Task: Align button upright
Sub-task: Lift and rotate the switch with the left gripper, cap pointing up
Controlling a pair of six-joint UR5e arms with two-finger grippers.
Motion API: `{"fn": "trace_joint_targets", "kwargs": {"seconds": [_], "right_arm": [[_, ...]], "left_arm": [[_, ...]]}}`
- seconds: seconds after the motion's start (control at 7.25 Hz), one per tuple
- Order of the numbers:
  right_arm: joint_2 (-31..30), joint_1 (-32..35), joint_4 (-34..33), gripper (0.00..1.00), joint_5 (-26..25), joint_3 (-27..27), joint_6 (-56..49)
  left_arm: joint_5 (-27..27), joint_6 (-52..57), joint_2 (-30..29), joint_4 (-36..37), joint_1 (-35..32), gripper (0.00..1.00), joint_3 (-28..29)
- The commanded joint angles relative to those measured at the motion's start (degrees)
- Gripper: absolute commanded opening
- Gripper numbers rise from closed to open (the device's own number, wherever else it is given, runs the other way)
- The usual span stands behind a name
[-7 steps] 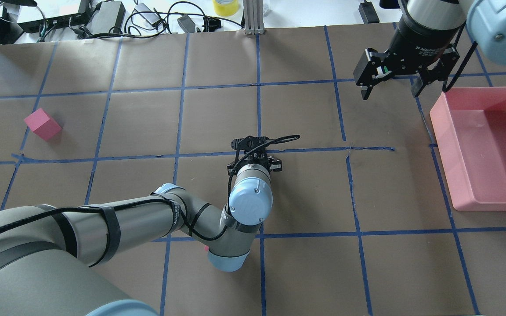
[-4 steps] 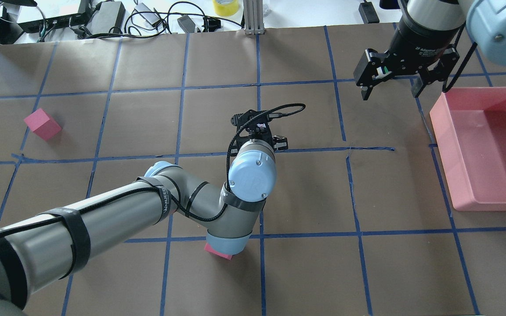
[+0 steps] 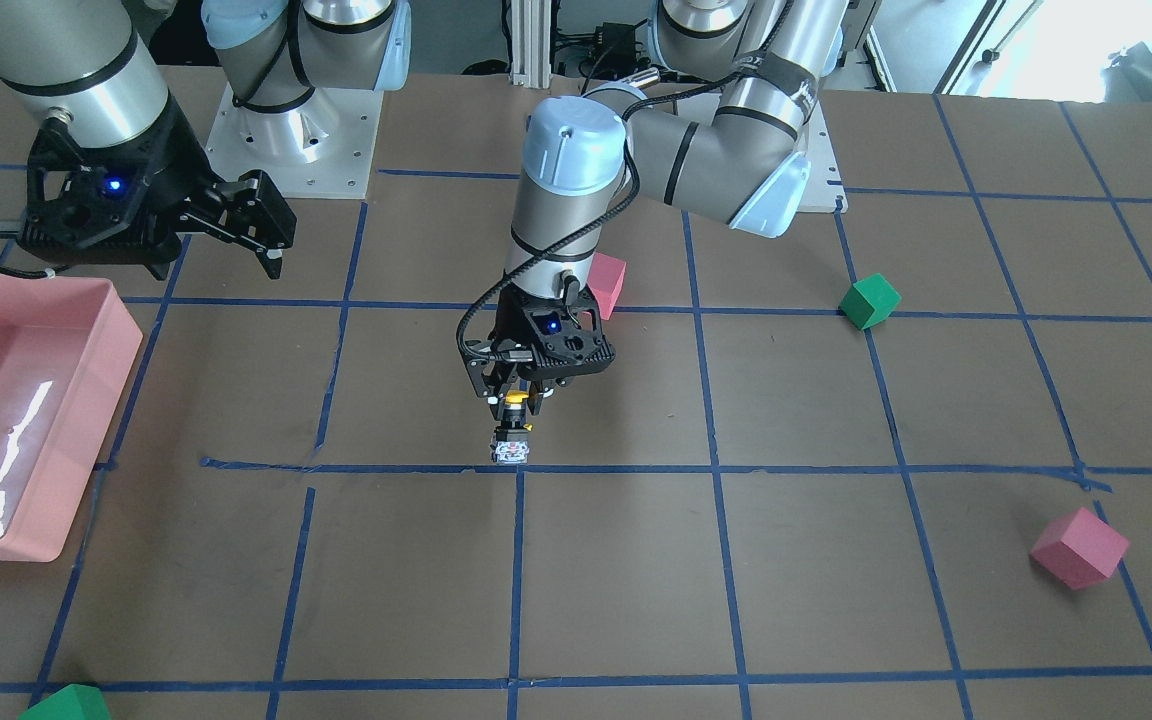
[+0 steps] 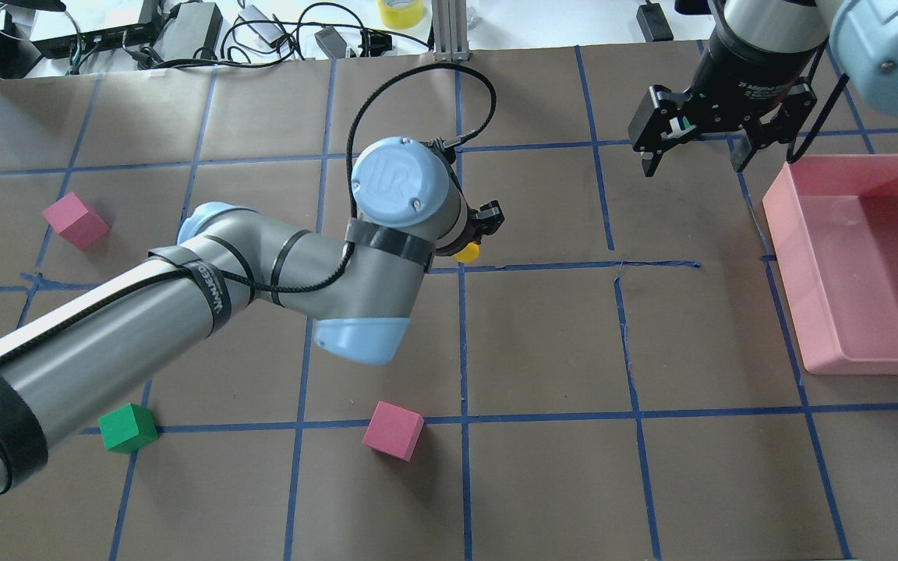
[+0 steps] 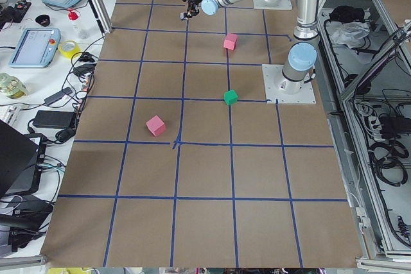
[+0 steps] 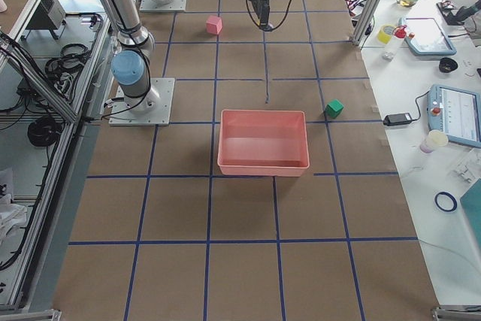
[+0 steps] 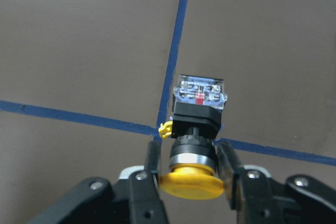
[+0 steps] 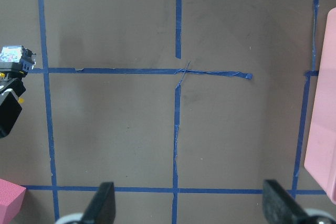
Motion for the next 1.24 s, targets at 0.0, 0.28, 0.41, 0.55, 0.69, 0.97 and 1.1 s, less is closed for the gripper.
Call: {"fn": "trace_joint_targets", "kwargs": {"seconds": [0.0, 0.28, 0.41, 0.55, 0.69, 0.97, 1.1], "right_arm": [[0.0, 0.0, 0.2, 1.0, 0.0, 0.0, 0.0], [0.0, 0.0, 0.1, 1.0, 0.0, 0.0, 0.0], [0.1, 0.0, 0.1, 1.0, 0.0, 0.0, 0.0], [0.1, 0.0, 0.1, 1.0, 0.0, 0.0, 0.0], [0.0, 0.0, 0.2, 1.0, 0.0, 0.0, 0.0], [0.0, 0.0, 0.2, 1.0, 0.0, 0.0, 0.0], [0.0, 0.0, 0.2, 1.0, 0.0, 0.1, 0.0]], "left_arm": [[-9.9, -13.5, -1.8, -15.9, 3.8, 0.05, 8.2], [-23.6, -22.1, -7.0, -17.0, 8.6, 0.01, 9.2], [-27.1, -20.9, -9.9, -21.1, 9.1, 0.0, 10.4], [-27.5, -20.7, -11.6, -23.6, 9.2, 0.0, 12.3], [-27.5, -20.4, -12.4, -24.8, 9.2, 0.0, 12.3], [-27.4, -15.4, -12.0, -25.0, 12.8, 0.0, 9.9], [-27.3, -14.3, -11.9, -26.0, 13.2, 0.01, 9.8]]}}
